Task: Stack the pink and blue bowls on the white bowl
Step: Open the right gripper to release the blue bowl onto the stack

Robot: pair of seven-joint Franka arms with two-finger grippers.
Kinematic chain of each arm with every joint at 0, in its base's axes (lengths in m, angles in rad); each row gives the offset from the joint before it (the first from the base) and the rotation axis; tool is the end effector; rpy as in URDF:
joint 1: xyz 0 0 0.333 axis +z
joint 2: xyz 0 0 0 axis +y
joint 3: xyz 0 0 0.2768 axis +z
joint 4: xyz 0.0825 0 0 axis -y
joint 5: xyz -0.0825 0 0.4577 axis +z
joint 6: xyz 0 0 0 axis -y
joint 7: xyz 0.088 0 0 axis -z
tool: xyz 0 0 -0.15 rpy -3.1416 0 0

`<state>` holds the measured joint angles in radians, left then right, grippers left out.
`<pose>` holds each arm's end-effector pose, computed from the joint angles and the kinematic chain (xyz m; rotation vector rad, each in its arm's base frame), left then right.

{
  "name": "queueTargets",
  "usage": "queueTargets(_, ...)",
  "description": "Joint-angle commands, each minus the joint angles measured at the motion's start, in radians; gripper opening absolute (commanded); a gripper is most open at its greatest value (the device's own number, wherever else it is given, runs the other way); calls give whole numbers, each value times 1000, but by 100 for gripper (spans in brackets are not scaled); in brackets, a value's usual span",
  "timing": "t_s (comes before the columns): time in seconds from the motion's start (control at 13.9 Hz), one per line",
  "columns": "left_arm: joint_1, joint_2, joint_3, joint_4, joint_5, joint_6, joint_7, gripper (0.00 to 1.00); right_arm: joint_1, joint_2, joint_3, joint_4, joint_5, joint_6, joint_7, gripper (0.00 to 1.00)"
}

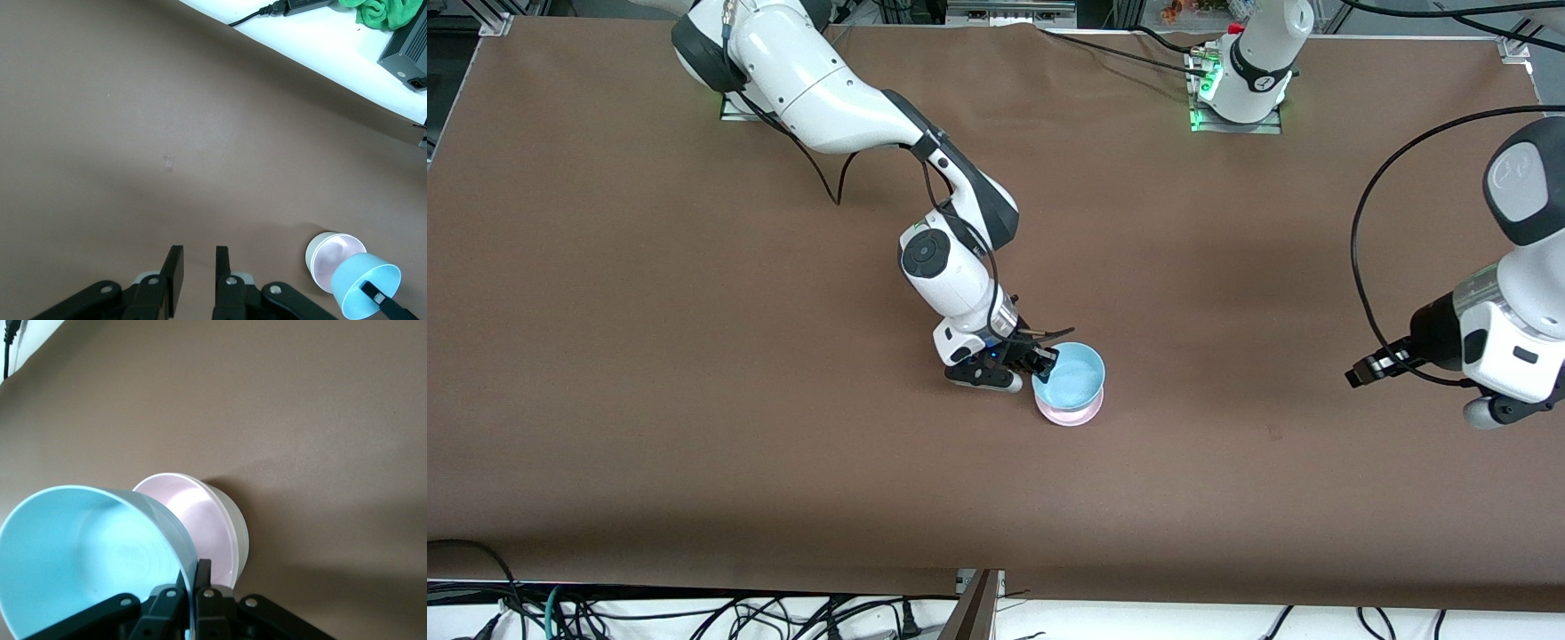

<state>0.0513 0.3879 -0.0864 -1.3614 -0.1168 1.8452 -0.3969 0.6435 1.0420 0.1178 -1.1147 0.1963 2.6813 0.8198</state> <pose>0.7475 -0.0327 0.4193 2.9183 0.5855 0.0948 0.6440 0.5693 0.1345 -2.5740 0.3852 -0.2887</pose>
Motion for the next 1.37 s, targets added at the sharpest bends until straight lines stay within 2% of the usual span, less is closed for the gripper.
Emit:
queueTargets(0.0, 16, -24, -6, -4, -9, -33, 53, 26, 8, 33, -6, 45, -15, 20, 22, 5)
queueTargets(0.07, 18, -32, -3, -4, -4, -44, 68, 27, 8, 33, -6, 45, -15, 20, 22, 12)
queueTargets(0.14, 18, -43, -1, -4, 5, -46, 72, 27, 8, 33, -6, 45, -15, 20, 21, 24)
queueTargets(0.22, 18, -50, 2, -4, 6, -46, 73, 27, 7, 32, -7, 45, -15, 20, 21, 51)
queueTargets(0.29, 16, -52, 1, -5, 23, -52, 75, 29, 8, 32, -12, 45, -15, 20, 19, 99)
queueTargets(0.43, 15, -60, -10, -5, 104, -90, 96, 31, 7, 30, -14, 45, -14, 12, 19, 100)
queueTargets(0.58, 15, -78, -13, -19, 118, -100, 105, 31, 1, 12, -18, 45, -14, -38, 13, 100)
queueTargets(0.79, 13, -95, -13, -30, 120, -121, 110, 32, -34, -84, -59, 52, -17, -314, -33, 100)
queueTargets(1.15, 13, -142, -13, -90, 135, -120, 155, 35, -143, -236, -104, 50, -23, -742, -466, 100)
queueTargets(1.29, 12, -152, -13, -102, 137, -120, 155, 35, -200, -287, -127, 50, -21, -913, -583, 100)
